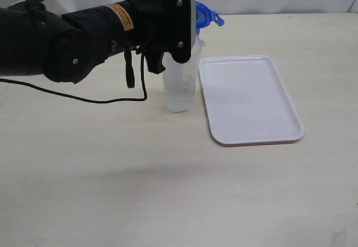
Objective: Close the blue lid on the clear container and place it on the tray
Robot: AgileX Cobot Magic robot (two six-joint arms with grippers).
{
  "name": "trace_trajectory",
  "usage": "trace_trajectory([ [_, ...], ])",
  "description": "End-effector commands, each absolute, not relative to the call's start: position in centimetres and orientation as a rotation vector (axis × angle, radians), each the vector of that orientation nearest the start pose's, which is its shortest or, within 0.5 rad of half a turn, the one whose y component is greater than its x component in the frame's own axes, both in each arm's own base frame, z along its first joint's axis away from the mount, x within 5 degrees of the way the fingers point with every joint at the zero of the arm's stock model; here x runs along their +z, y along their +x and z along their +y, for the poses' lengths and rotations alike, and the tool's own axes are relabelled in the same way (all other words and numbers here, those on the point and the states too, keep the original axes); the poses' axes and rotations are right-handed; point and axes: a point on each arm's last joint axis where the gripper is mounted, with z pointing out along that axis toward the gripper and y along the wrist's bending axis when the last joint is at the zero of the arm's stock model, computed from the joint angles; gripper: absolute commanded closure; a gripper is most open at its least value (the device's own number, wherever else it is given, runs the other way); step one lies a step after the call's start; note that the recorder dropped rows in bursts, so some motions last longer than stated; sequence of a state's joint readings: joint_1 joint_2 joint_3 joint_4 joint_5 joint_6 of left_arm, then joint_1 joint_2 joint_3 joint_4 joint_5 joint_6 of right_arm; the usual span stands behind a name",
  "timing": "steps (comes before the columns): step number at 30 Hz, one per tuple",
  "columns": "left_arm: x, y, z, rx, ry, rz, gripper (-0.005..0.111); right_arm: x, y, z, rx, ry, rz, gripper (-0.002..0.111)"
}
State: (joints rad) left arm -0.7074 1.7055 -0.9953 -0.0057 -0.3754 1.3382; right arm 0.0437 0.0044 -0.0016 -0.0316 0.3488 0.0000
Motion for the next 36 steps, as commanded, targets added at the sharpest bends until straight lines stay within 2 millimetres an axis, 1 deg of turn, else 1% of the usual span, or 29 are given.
trace_trajectory([
  [1,24.9,29.0,-24.9,0.437,1.557,0.973,0.107,18.2,5.3,0.1,-0.007,-0.059,1.828,0.104],
  [10,25.0,28.8,-24.7,0.433,1.581,0.984,0.107,18.2,5.3,0.1,-0.007,-0.059,1.828,0.104],
  [15,26.0,28.5,-24.5,0.439,1.563,0.971,0.107,18.2,5.3,0.1,-0.007,-0.059,1.828,0.104],
  [19,24.9,28.2,-24.2,0.407,1.676,1.04,0.107,18.2,5.3,0.1,-0.007,-0.059,1.828,0.104],
  [22,24.9,28.2,-24.2,0.405,1.683,1.043,0.107,18.2,5.3,0.1,-0.007,-0.059,1.828,0.104],
  [26,24.3,28.0,-24.1,0.392,1.743,1.071,0.107,18.2,5.3,0.1,-0.007,-0.059,1.828,0.104],
  [32,24.1,27.2,-24.8,0.365,1.786,1.062,0.107,18.2,5.3,0.1,-0.007,-0.059,1.828,0.104],
  [36,23.8,27.0,-24.7,0.356,1.818,1.08,0.107,18.2,5.3,0.1,-0.007,-0.059,1.828,0.104],
])
